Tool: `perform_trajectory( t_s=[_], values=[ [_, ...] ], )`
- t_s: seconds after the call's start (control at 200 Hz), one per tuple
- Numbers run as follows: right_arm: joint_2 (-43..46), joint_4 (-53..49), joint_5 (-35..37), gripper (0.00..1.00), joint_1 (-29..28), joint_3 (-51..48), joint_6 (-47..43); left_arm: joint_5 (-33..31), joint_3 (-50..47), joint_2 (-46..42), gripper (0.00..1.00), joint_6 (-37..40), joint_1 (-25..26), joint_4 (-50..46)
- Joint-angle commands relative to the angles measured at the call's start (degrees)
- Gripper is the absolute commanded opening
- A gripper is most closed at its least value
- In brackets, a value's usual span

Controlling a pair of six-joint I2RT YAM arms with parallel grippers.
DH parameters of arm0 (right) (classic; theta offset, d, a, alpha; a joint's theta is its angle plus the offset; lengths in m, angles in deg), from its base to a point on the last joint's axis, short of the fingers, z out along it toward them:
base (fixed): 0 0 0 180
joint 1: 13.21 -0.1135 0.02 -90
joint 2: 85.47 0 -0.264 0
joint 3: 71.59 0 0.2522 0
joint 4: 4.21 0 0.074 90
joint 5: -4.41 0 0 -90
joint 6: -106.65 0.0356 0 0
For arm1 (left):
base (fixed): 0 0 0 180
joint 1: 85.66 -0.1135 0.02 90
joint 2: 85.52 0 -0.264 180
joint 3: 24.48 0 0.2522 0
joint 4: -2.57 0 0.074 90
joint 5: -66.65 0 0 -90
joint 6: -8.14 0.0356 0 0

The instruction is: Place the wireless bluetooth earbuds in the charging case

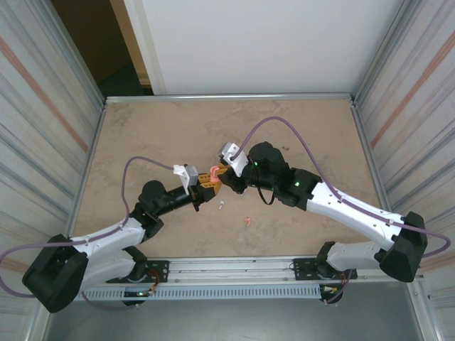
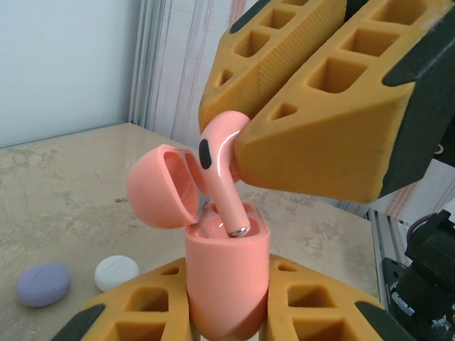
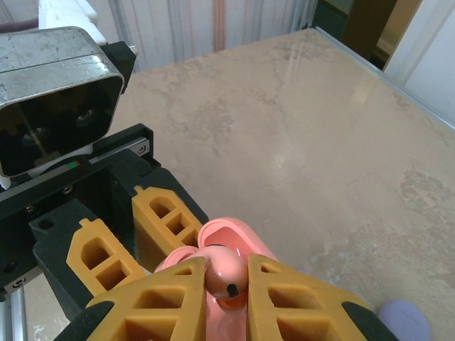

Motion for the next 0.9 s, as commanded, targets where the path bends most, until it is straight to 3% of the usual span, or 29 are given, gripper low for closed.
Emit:
perform_trajectory(
  t_s=[0.0, 0.897],
  values=[
    [-0.16, 0.51, 0.82, 0.17, -0.54, 0.80, 0.51, 0.95, 1.58, 0.00, 0.00, -0.37, 0.50, 3.21],
    [-0.50, -1.03, -2.36, 0.18, -0.63, 0.46, 1.57, 1.31, 1.65, -0.16, 0.00, -0.19, 0.63, 3.26]
  ],
)
